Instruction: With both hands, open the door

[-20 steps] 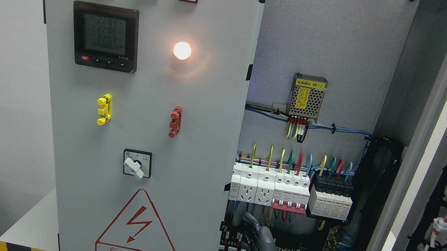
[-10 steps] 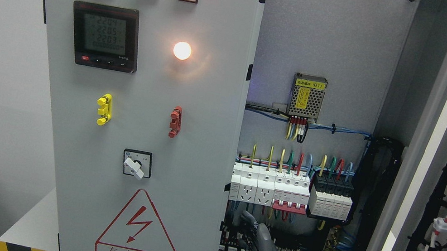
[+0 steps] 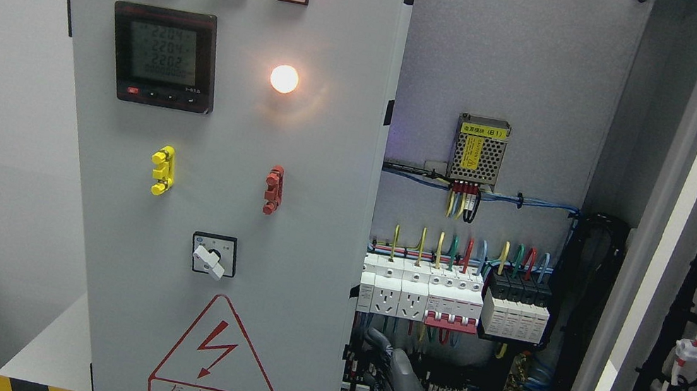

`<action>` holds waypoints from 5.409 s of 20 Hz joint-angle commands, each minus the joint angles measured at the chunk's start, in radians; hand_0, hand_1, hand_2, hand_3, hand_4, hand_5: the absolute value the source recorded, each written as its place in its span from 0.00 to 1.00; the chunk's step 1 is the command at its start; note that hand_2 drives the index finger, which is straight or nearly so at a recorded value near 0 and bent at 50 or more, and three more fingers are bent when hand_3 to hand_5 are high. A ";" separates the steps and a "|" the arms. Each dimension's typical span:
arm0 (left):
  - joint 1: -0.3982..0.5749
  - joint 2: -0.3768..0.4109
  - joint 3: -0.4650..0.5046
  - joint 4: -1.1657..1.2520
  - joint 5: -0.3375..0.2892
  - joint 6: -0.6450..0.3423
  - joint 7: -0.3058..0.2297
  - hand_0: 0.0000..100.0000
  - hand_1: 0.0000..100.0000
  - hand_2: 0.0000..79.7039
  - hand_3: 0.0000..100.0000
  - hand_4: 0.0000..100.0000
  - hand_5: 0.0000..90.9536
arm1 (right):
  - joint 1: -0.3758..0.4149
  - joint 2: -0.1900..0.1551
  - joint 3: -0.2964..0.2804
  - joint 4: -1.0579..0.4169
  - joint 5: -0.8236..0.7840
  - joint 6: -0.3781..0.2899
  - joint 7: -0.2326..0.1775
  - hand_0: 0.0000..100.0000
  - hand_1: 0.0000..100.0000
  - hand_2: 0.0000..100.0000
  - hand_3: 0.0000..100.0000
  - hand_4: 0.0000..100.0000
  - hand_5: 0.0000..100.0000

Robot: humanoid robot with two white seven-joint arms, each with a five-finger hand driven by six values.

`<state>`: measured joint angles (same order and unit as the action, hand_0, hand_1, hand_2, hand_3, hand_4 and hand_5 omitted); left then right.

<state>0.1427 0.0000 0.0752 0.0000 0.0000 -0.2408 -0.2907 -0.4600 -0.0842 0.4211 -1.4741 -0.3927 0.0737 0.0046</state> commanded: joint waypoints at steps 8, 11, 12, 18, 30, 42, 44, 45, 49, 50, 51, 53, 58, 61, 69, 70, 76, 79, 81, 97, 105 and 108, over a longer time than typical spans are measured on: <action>0.000 -0.034 0.000 0.000 -0.032 0.000 -0.001 0.00 0.00 0.00 0.00 0.03 0.00 | -0.025 -0.002 0.025 -0.006 -0.034 0.004 0.000 0.00 0.00 0.00 0.00 0.00 0.00; 0.000 -0.034 0.000 0.000 -0.032 0.000 0.001 0.00 0.00 0.00 0.00 0.03 0.00 | -0.025 -0.002 0.028 -0.008 -0.035 0.004 0.000 0.00 0.00 0.00 0.00 0.00 0.00; 0.000 -0.034 0.000 0.000 -0.032 0.000 0.001 0.00 0.00 0.00 0.00 0.03 0.00 | -0.023 -0.002 0.039 -0.008 -0.035 0.003 0.000 0.00 0.00 0.00 0.00 0.00 0.00; 0.000 -0.034 0.000 0.000 -0.032 0.000 0.001 0.00 0.00 0.00 0.00 0.03 0.00 | -0.037 -0.005 0.045 -0.002 -0.037 0.003 0.002 0.00 0.00 0.00 0.00 0.00 0.00; 0.000 -0.034 0.000 0.000 -0.032 0.000 0.001 0.00 0.00 0.00 0.00 0.03 0.00 | -0.049 -0.011 0.031 0.037 -0.037 0.000 0.048 0.00 0.00 0.00 0.00 0.00 0.00; 0.000 -0.034 0.000 0.000 -0.032 0.000 0.001 0.00 0.00 0.00 0.00 0.03 0.00 | -0.060 -0.017 0.027 0.058 -0.072 0.001 0.084 0.00 0.00 0.00 0.00 0.00 0.00; 0.000 -0.034 0.000 0.000 -0.032 0.000 0.001 0.00 0.00 0.00 0.00 0.03 0.00 | -0.062 -0.023 0.027 0.058 -0.093 0.003 0.103 0.00 0.00 0.00 0.00 0.00 0.00; 0.000 -0.034 0.000 0.000 -0.032 0.000 0.001 0.00 0.00 0.00 0.00 0.03 0.00 | -0.062 -0.026 0.027 0.058 -0.101 0.003 0.113 0.00 0.00 0.00 0.00 0.00 0.00; 0.000 -0.034 0.000 0.000 -0.032 0.000 -0.001 0.00 0.00 0.00 0.00 0.03 0.00 | -0.075 -0.038 0.027 0.070 -0.104 0.003 0.120 0.00 0.00 0.00 0.00 0.00 0.00; 0.000 -0.034 0.000 0.000 -0.032 0.000 0.001 0.00 0.00 0.00 0.00 0.03 0.00 | -0.077 -0.040 0.027 0.070 -0.104 0.003 0.120 0.00 0.00 0.00 0.00 0.00 0.00; 0.000 -0.034 0.000 0.000 -0.032 0.000 0.001 0.00 0.00 0.00 0.00 0.03 0.00 | -0.077 -0.040 0.027 0.072 -0.106 0.003 0.121 0.00 0.00 0.00 0.00 0.00 0.00; 0.000 -0.034 0.000 0.000 -0.032 0.000 0.001 0.00 0.00 0.00 0.00 0.03 0.00 | -0.081 -0.040 0.027 0.077 -0.106 0.003 0.121 0.00 0.00 0.00 0.00 0.00 0.00; 0.000 -0.034 0.000 0.000 -0.032 0.000 -0.001 0.00 0.00 0.00 0.00 0.03 0.00 | -0.106 -0.040 0.027 0.087 -0.106 0.003 0.124 0.00 0.00 0.00 0.00 0.00 0.00; 0.000 -0.034 0.000 0.000 -0.032 0.000 0.001 0.00 0.00 0.00 0.00 0.03 0.00 | -0.106 -0.040 0.027 0.087 -0.106 0.004 0.124 0.00 0.00 0.00 0.00 0.00 0.00; 0.000 -0.034 0.000 0.000 -0.032 0.000 0.001 0.00 0.00 0.00 0.00 0.03 0.00 | -0.112 -0.040 0.027 0.086 -0.106 0.004 0.126 0.00 0.00 0.00 0.00 0.00 0.00; 0.000 -0.034 0.000 0.000 -0.032 0.000 0.001 0.00 0.00 0.00 0.00 0.03 0.00 | -0.114 -0.040 0.027 0.086 -0.106 0.004 0.126 0.00 0.00 0.00 0.00 0.00 0.00; 0.000 -0.034 0.000 0.000 -0.032 0.000 -0.001 0.00 0.00 0.00 0.00 0.03 0.00 | -0.117 -0.040 0.027 0.087 -0.106 0.006 0.126 0.00 0.00 0.00 0.00 0.00 0.00; 0.000 -0.034 0.000 0.000 -0.032 0.000 0.001 0.00 0.00 0.00 0.00 0.03 0.00 | -0.115 -0.042 0.028 0.086 -0.106 0.008 0.126 0.00 0.00 0.00 0.00 0.00 0.00; 0.000 -0.034 0.000 0.000 -0.032 0.000 0.001 0.00 0.00 0.00 0.00 0.03 0.00 | -0.115 -0.042 0.028 0.084 -0.106 0.008 0.127 0.00 0.00 0.00 0.00 0.00 0.00; 0.000 -0.034 0.000 0.000 -0.032 0.000 0.001 0.00 0.00 0.00 0.00 0.03 0.00 | -0.120 -0.042 0.027 0.083 -0.106 0.032 0.202 0.00 0.00 0.00 0.00 0.00 0.00; 0.000 -0.034 0.000 0.000 -0.032 0.000 0.001 0.00 0.00 0.00 0.00 0.03 0.00 | -0.121 -0.042 0.025 0.084 -0.107 0.032 0.236 0.00 0.00 0.00 0.00 0.00 0.00; 0.000 -0.034 0.000 0.000 -0.032 0.000 -0.001 0.00 0.00 0.00 0.00 0.03 0.00 | -0.121 -0.042 0.025 0.086 -0.109 0.032 0.238 0.00 0.00 0.00 0.00 0.00 0.00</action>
<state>0.1427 0.0000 0.0752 0.0000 -0.0001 -0.2406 -0.2908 -0.5813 -0.1256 0.4474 -1.3904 -0.4996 0.1063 0.2375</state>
